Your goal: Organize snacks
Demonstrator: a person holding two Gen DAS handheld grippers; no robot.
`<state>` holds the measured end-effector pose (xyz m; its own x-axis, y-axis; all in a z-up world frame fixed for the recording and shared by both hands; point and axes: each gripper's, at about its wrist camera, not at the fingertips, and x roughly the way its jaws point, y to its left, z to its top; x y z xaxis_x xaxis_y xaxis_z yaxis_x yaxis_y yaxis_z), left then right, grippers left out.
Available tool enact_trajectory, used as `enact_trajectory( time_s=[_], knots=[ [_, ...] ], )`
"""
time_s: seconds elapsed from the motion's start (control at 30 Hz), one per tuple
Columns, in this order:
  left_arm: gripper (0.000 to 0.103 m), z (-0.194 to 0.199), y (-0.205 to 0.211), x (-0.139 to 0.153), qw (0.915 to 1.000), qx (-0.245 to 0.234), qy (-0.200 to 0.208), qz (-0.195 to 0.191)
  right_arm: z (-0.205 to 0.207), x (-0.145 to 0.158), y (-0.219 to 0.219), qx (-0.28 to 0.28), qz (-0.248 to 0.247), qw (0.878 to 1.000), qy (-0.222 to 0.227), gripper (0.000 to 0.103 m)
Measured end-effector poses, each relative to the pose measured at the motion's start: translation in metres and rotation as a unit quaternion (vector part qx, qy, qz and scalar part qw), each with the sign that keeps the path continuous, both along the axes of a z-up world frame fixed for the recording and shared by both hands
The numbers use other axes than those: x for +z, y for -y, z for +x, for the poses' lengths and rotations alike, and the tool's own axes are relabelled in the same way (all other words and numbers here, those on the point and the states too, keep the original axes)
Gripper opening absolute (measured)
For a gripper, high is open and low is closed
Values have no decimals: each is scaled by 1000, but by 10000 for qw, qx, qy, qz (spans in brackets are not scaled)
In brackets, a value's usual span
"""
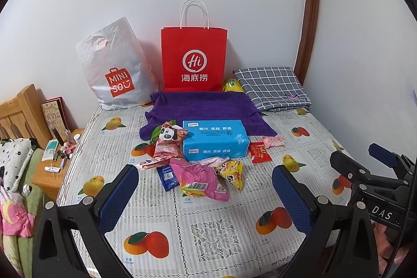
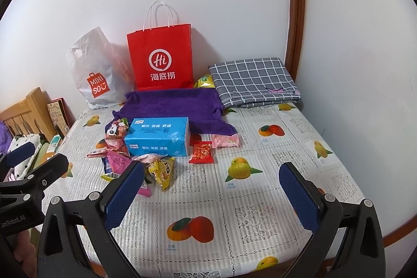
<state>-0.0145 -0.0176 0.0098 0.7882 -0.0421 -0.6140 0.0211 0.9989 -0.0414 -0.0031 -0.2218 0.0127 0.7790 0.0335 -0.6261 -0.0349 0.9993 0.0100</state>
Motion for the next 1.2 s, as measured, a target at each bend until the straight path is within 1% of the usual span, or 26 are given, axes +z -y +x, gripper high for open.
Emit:
enact_trajectory(
  time_s=[0.6, 0.83, 1.0, 1.2],
  knots=[
    [103, -1, -1, -1, 10000, 3, 16, -11, -1, -1, 1, -2, 43, 10000, 19, 102],
    [103, 6, 2, -5, 10000, -82, -19, 4, 4, -4, -1, 30, 9, 10000, 36, 102],
    [103, 18, -2, -14, 9999, -88, -116, -16, 16, -12, 2, 112, 13, 9999, 21, 102],
    [103, 36, -12, -29, 9997, -64, -247, -32, 34, -30, 20, 47, 92, 9999, -138, 102]
  ],
)
